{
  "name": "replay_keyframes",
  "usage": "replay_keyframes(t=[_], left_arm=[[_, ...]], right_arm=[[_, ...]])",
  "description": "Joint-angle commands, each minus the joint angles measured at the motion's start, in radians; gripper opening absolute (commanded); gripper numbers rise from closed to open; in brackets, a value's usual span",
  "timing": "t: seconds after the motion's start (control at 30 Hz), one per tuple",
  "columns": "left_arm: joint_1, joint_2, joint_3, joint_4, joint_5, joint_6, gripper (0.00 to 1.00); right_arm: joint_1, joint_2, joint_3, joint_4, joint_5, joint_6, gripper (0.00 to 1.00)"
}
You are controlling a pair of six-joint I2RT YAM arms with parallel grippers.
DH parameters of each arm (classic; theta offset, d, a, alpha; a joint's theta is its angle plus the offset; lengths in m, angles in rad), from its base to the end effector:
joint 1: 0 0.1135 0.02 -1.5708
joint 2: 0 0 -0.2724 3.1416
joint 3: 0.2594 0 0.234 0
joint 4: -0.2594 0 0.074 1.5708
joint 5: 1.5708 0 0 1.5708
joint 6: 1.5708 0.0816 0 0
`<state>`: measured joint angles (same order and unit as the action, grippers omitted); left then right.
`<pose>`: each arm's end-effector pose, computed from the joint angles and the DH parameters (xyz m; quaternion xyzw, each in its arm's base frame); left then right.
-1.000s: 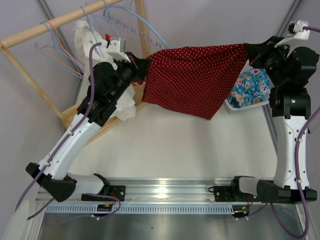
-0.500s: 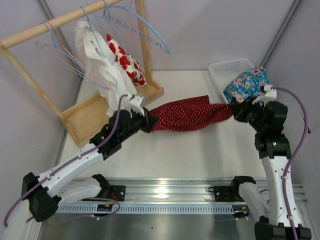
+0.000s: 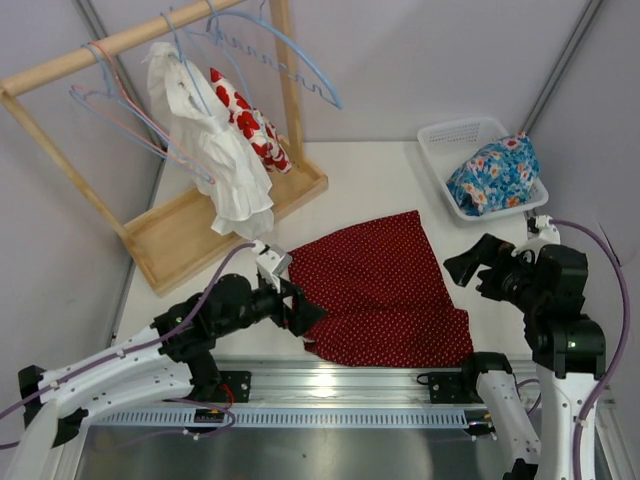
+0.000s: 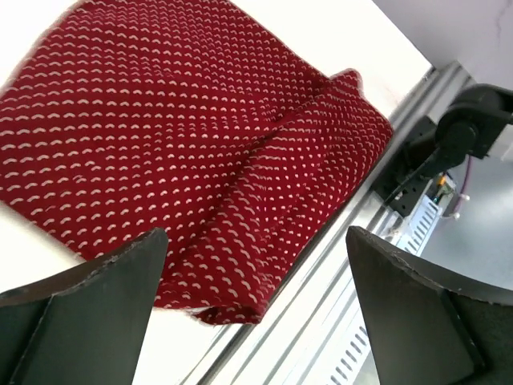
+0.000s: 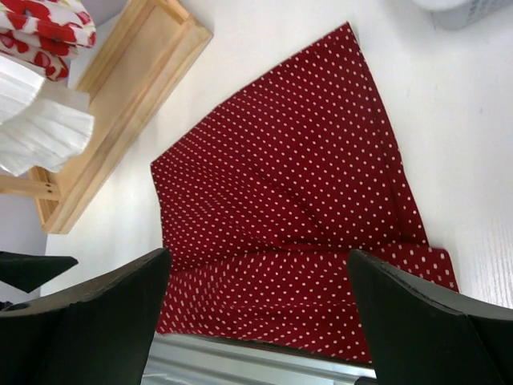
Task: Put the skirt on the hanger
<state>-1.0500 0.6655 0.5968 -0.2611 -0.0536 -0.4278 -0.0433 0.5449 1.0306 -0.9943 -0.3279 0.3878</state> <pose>0.0946 -0.1562 0.2757 0.2341 0.7790 -0.3753 0.4443 0.0922 0.0223 0.3397 0.1012 0.8487 0.2243 0.4682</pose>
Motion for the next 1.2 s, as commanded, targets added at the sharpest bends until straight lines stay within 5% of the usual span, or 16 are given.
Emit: replay_keyframes(t=[0.0,0.2,0.27,0.4,0.63,0.83,1.17], left_arm=[[-0.010,-0.044,0.166,-0.134,-0.089,-0.020,1.00],[-0.008,0.129,0.293,-0.243,-0.285,-0.107,0.91],[-0.007,0.261,0.319,-0.263,-0.314,-0.201,0.88],[0.028,0.460,0.319,-0.261,-0.350,-0.339,0.66],[0.099,0.629,0.275,-0.106,-0.327,-0.367,0.42],[0.174,0.765,0.274,-0.018,-0.319,-0.382,0.19],[0.229,0.976,0.333,0.072,-0.264,-0.391,0.02]], right_arm=[[0.000,0.090,0.134,-0.127,-0.011,-0.058,0.99],[0.006,0.148,-0.039,0.145,-0.123,0.032,0.92],[0.034,0.170,-0.153,0.325,-0.125,0.109,0.79],[0.216,0.278,-0.257,0.584,0.077,0.152,0.59],[0.356,0.634,-0.256,0.779,0.263,0.135,0.49],[0.361,0.909,-0.241,0.922,0.388,0.187,0.00],[0.361,1.227,-0.063,0.951,0.417,0.163,0.00]])
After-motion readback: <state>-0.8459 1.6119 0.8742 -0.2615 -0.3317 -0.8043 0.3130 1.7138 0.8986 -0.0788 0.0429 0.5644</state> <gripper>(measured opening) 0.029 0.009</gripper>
